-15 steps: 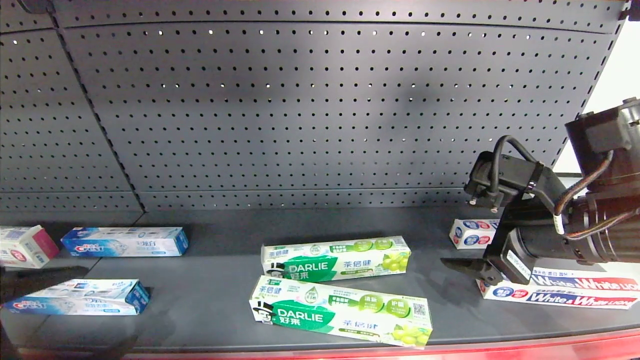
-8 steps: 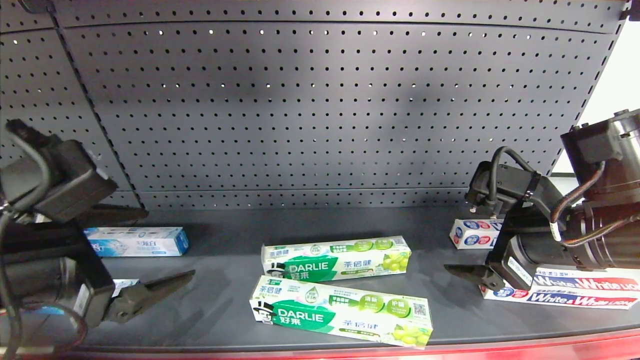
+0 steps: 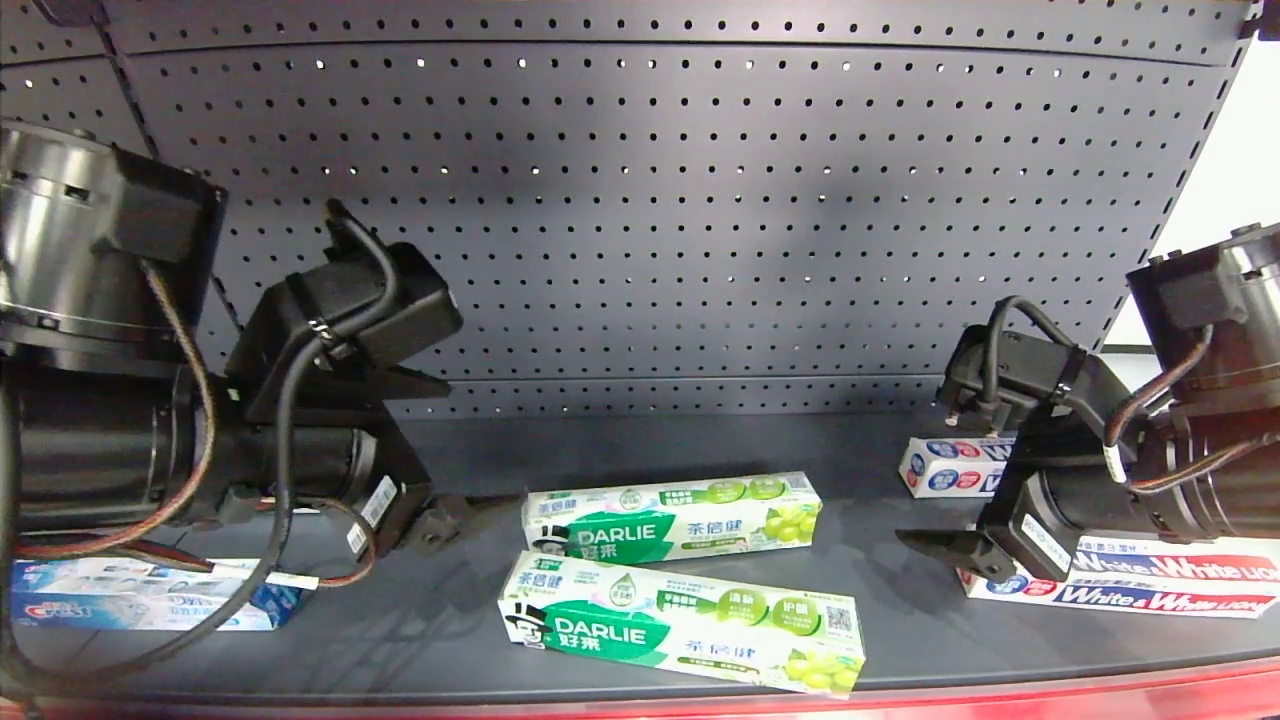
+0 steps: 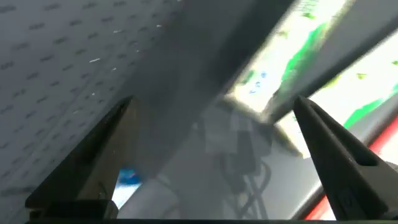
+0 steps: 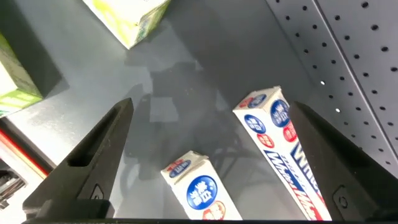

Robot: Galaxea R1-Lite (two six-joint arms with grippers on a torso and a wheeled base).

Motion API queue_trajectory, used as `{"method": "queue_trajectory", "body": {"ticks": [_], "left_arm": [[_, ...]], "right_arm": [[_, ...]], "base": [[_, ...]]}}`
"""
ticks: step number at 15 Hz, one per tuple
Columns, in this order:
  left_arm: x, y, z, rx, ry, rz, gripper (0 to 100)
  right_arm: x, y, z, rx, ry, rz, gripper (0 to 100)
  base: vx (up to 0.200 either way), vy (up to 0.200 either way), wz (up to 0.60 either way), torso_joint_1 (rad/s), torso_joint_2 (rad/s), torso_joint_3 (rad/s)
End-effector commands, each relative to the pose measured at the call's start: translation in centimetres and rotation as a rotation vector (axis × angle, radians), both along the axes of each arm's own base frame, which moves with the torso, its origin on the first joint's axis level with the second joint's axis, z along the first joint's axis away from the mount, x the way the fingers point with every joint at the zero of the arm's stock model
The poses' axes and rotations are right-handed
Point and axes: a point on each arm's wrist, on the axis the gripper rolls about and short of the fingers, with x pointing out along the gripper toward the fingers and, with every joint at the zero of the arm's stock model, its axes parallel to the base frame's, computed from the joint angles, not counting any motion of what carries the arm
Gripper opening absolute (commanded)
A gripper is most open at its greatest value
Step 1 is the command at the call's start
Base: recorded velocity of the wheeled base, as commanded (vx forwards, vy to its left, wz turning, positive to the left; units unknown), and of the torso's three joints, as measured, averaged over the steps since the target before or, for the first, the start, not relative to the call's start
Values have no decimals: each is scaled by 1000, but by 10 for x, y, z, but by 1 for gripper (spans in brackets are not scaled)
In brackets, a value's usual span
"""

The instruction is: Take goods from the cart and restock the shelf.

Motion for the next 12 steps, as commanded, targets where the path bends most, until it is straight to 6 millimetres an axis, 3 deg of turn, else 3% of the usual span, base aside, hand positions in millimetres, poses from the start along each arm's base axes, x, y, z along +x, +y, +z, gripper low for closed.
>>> {"method": "queue_trajectory", "body": {"ticks": [1,12], "left_arm": [[5,-10,-8,16,28,-27,100],[9,-31,-26,56,86,-94,100]], "right_arm": [[0,0,0,0,0,-1,100],[1,-6,-1,-2,4,-21,100]], "base": [[0,0,0,0,0,0],[0,0,0,0,0,0]]}}
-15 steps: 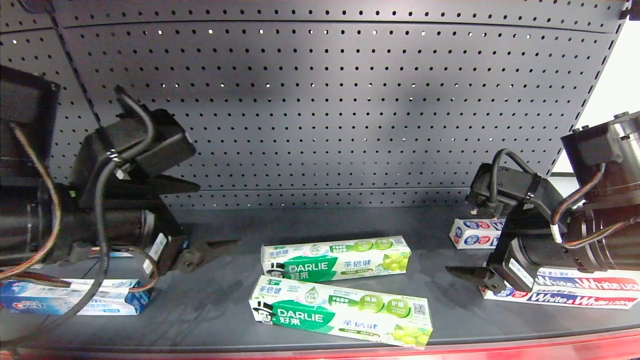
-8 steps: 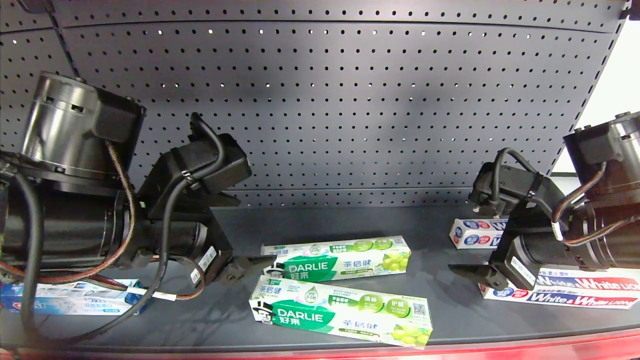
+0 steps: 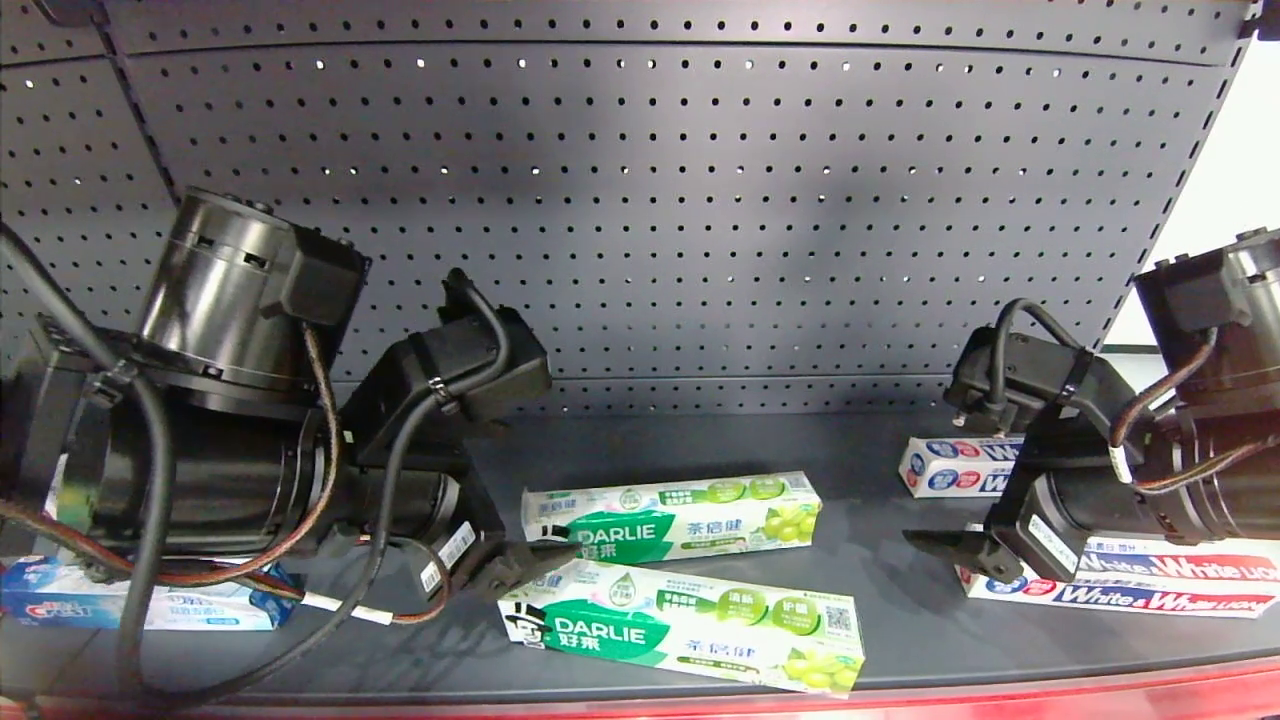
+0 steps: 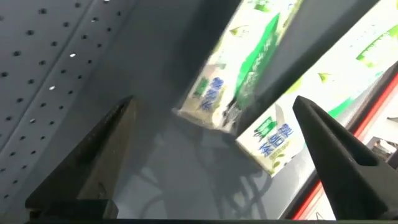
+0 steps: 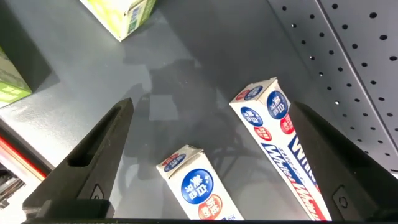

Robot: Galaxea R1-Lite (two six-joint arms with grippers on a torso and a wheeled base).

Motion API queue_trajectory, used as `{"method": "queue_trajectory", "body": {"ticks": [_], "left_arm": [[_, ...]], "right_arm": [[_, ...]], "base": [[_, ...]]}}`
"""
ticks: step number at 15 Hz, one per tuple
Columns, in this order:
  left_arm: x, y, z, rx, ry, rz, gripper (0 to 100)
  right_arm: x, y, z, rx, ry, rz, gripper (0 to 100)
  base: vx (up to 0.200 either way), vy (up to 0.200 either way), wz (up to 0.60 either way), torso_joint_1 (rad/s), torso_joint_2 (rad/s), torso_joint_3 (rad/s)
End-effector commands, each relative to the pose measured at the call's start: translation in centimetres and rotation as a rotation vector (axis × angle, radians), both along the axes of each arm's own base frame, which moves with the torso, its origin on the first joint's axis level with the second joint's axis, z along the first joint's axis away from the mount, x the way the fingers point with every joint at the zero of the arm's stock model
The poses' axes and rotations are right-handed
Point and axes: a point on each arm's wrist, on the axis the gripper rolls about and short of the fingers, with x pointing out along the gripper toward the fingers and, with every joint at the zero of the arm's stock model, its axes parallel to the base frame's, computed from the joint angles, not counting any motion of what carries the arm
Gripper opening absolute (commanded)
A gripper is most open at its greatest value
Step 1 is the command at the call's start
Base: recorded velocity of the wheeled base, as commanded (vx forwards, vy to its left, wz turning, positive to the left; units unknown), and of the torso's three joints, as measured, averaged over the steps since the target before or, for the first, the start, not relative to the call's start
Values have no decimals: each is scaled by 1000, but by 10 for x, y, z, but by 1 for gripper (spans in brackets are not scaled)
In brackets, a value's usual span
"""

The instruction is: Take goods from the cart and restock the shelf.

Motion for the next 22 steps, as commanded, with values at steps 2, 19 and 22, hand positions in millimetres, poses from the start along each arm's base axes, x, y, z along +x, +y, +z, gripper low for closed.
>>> {"method": "queue_trajectory", "body": {"ticks": [2,19,22], "left_arm": [[5,-6,-8,20,25,-8,100],[32,-10,-31,43,28,49,100],[34,-6,-31,46,30,64,100]], "right_arm": [[0,0,0,0,-1,0,100],[-3,-5,-6,-7,20,-6,100],[-3,-5,-8,-4,28,3,100]], "base": [[0,0,0,0,0,0],[0,0,0,0,0,0],[0,0,0,0,0,0]]}}
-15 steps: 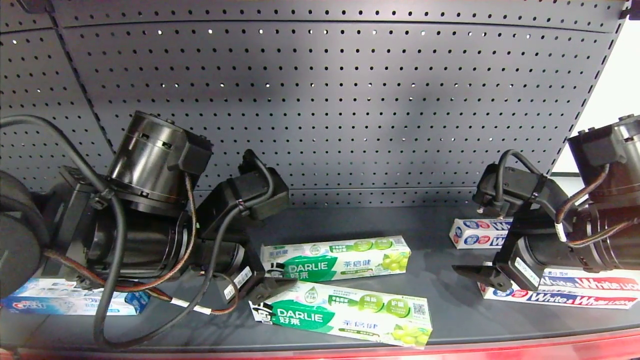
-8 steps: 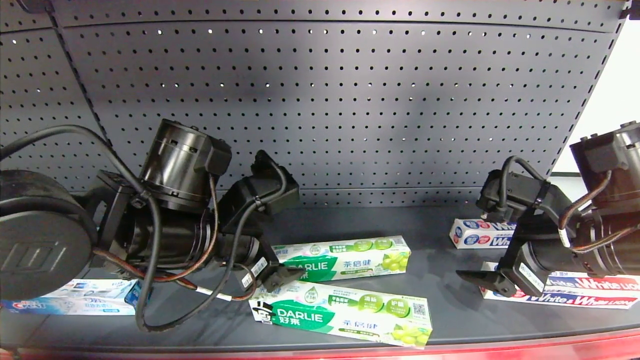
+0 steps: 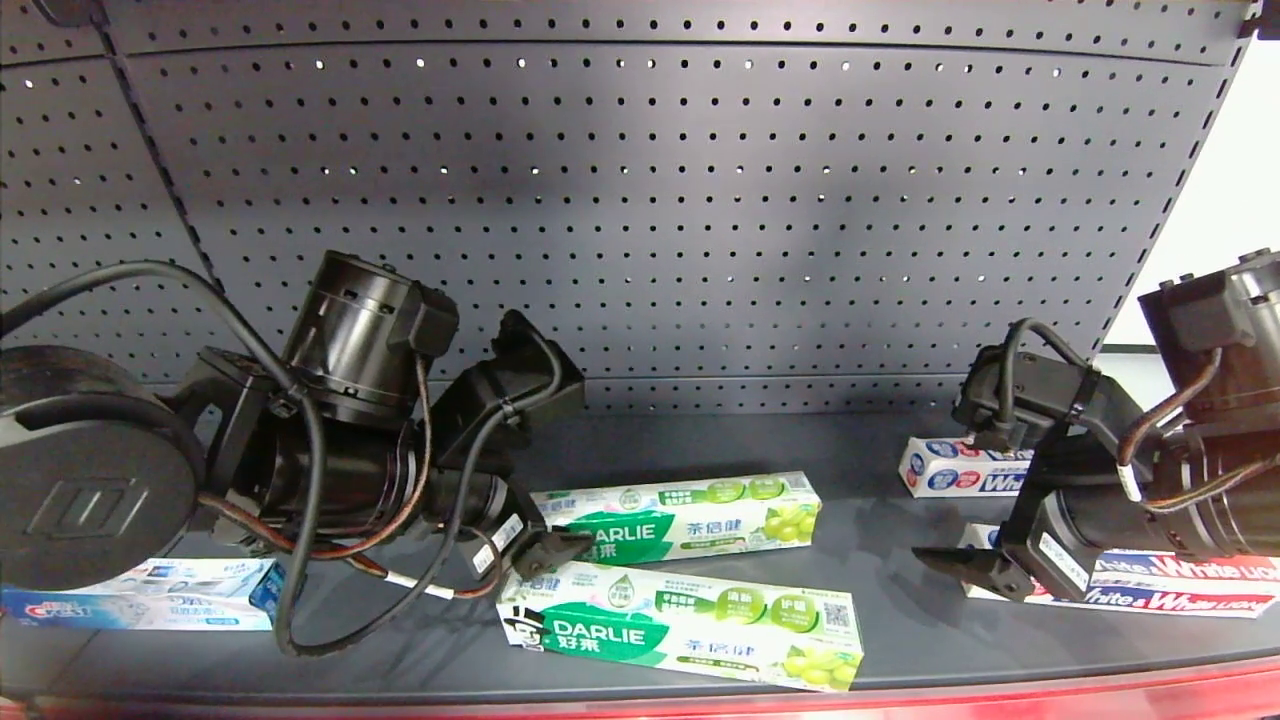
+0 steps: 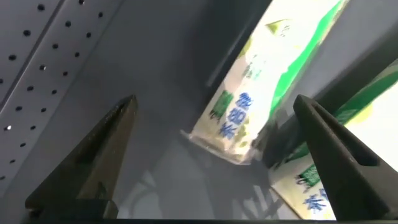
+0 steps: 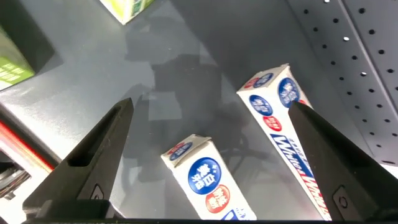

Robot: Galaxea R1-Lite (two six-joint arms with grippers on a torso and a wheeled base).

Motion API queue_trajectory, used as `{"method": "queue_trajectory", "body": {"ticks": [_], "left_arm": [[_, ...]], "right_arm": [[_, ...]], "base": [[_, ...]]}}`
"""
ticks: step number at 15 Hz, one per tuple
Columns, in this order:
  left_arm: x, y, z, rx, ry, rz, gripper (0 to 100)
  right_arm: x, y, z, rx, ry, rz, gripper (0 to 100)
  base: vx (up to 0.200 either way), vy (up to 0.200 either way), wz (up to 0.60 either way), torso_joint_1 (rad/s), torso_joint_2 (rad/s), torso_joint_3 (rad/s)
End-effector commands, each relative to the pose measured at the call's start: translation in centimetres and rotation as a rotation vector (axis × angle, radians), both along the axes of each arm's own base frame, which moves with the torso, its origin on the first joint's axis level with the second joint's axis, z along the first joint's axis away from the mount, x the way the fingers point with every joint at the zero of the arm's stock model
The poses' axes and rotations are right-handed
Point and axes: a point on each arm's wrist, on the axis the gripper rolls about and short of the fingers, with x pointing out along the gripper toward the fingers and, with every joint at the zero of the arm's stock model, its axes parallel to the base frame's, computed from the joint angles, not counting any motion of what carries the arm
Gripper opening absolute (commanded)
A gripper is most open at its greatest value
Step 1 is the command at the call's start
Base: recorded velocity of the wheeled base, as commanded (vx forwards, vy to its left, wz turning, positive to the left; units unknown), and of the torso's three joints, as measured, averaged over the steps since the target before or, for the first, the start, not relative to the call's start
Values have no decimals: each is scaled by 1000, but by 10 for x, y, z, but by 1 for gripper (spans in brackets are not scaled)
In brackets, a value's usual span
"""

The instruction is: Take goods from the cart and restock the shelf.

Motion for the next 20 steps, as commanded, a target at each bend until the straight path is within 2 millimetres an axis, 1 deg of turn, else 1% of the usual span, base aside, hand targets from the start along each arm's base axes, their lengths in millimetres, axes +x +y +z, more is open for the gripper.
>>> {"method": "queue_trajectory", "body": {"ticks": [1,5,10,13,14,16,17,19,20], "left_arm": [[1,2,1,-1,-1,7,100],[6,10,1,9,-13,29,100],[9,15,0,11,-12,48,100],[8,15,2,7,-17,46,100],[6,16,4,4,-22,46,100],[-1,19,15,-11,-51,47,100],[-8,24,18,-17,-58,50,100],[-16,28,15,-12,-50,50,100],[-19,29,12,-7,-41,48,100]], "right_arm": [[0,0,0,-1,2,1,100],[0,0,-2,-1,5,2,100],[0,0,-2,-8,7,6,100],[-1,0,-4,-10,11,6,100],[-3,-2,-4,-9,10,6,100],[-10,-5,-5,-10,8,9,100],[-18,-8,-8,-9,15,24,100],[-28,-11,-11,-10,22,40,100],[-29,-12,-12,-11,23,43,100]], "base": [[0,0,0,0,0,0],[0,0,0,0,0,0],[0,0,0,0,0,0],[0,0,0,0,0,0],[0,0,0,0,0,0],[0,0,0,0,0,0],[0,0,0,0,0,0],[0,0,0,0,0,0],[0,0,0,0,0,0]]}}
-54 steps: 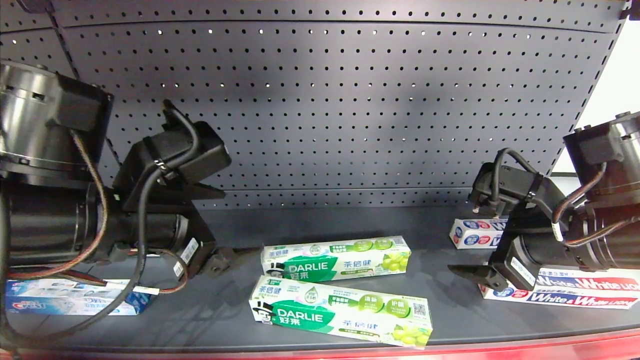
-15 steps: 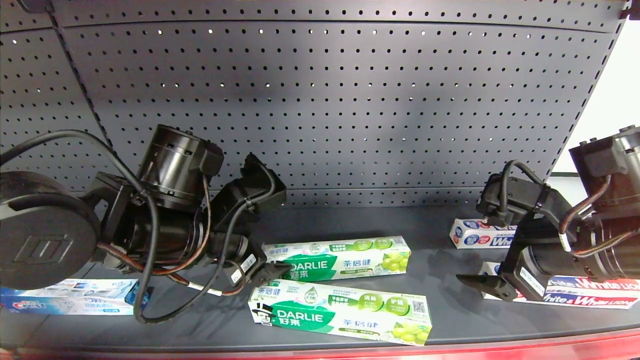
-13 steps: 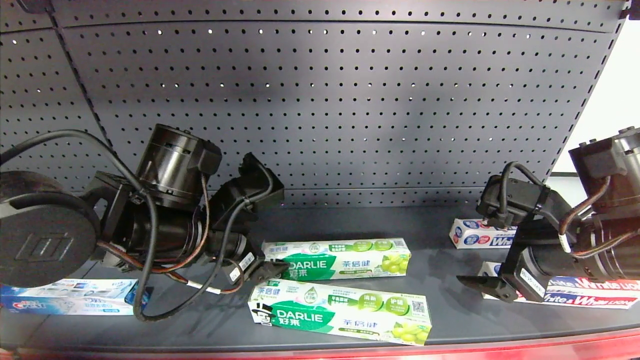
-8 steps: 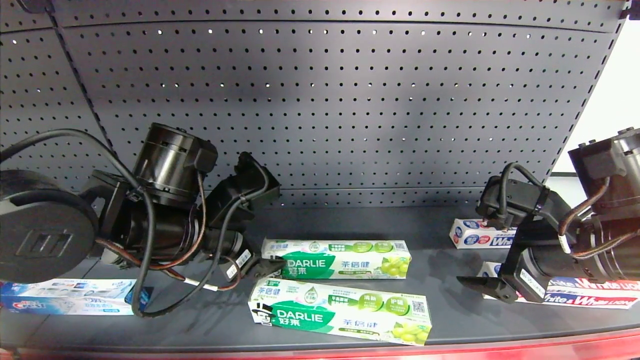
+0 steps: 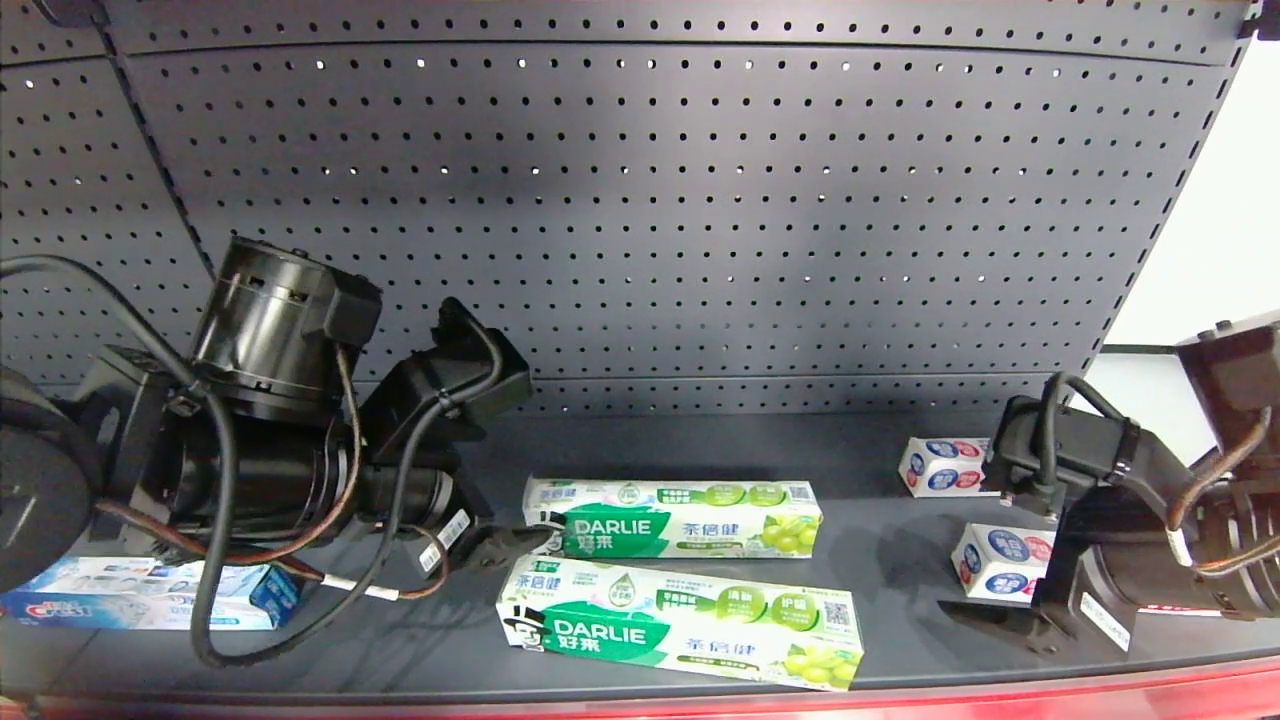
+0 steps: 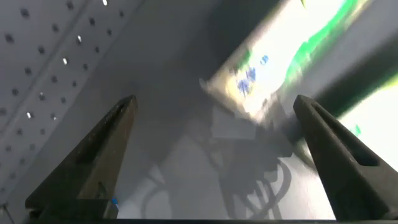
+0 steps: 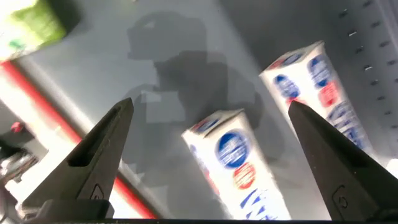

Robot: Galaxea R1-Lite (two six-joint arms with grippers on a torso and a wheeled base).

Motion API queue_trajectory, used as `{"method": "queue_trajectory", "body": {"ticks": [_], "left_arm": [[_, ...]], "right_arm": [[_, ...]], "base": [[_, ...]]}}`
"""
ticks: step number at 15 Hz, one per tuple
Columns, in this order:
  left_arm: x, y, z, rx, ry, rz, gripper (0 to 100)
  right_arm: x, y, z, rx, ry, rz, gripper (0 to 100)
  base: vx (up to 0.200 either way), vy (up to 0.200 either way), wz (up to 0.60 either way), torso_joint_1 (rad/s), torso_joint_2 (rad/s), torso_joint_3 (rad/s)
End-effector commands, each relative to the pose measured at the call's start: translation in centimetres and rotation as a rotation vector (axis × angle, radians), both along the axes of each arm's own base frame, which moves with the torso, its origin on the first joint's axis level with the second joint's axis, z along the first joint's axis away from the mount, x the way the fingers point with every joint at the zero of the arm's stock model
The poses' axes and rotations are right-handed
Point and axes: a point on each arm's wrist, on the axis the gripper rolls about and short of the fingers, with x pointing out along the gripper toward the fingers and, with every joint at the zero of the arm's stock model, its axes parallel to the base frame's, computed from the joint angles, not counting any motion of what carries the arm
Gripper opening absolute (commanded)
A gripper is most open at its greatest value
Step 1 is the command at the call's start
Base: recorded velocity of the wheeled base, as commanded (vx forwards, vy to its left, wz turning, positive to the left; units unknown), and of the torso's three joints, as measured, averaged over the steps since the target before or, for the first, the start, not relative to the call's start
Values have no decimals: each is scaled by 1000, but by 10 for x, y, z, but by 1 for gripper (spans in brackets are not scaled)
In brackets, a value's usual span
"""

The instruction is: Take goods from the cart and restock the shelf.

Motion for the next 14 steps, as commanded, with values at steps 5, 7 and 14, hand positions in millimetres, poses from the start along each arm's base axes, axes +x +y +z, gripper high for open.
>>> {"method": "queue_trajectory", "body": {"ticks": [5,7,14], "left_arm": [[-13,5,0,-2,-2,-5,100],[-15,6,2,-6,-9,-5,100],[-17,8,5,-14,-19,-2,100]], "right_arm": [[-12,10,2,11,-8,78,100],[-16,15,2,11,-7,112,100],[-21,35,-3,8,23,220,100]], "base": [[0,0,0,0,0,0],[0,0,0,0,0,0],[0,0,0,0,0,0]]}}
